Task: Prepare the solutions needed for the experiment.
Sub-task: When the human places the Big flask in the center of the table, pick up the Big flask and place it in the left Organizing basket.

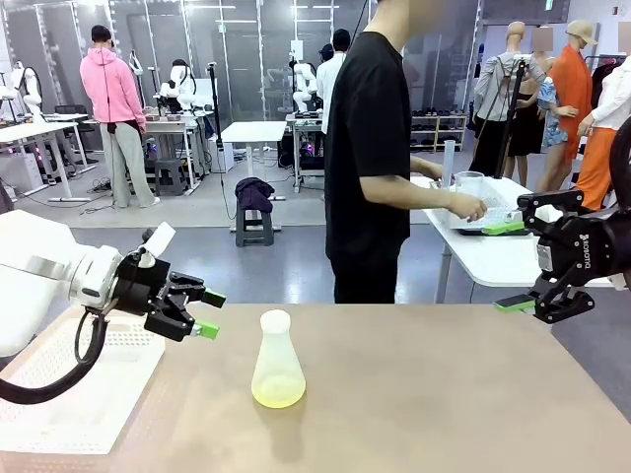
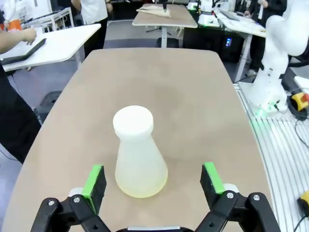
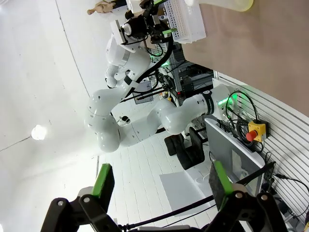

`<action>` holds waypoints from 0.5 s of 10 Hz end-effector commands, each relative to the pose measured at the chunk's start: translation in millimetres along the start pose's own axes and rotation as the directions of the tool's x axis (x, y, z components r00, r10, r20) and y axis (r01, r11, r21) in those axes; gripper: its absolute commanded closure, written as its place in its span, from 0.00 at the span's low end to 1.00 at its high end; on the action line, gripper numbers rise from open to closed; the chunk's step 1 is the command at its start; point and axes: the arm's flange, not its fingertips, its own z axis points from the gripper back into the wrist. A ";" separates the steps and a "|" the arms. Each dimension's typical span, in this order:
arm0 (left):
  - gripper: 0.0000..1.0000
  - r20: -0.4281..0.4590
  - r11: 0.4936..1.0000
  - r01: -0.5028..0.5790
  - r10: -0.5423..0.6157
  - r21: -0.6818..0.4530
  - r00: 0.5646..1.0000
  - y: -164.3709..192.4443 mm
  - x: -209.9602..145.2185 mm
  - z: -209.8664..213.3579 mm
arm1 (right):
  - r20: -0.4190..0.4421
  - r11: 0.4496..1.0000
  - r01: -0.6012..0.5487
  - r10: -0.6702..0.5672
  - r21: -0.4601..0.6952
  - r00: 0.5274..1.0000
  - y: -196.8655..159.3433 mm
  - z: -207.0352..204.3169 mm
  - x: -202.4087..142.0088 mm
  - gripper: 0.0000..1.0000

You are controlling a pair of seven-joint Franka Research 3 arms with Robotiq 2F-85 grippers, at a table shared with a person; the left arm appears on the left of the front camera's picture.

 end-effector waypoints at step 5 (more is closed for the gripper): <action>0.00 0.000 1.000 0.009 -0.009 0.011 1.000 1.1 -2.5 -1.8 | -0.001 1.000 -0.003 0.003 0.018 1.000 1.6 -0.1 -0.5 0.00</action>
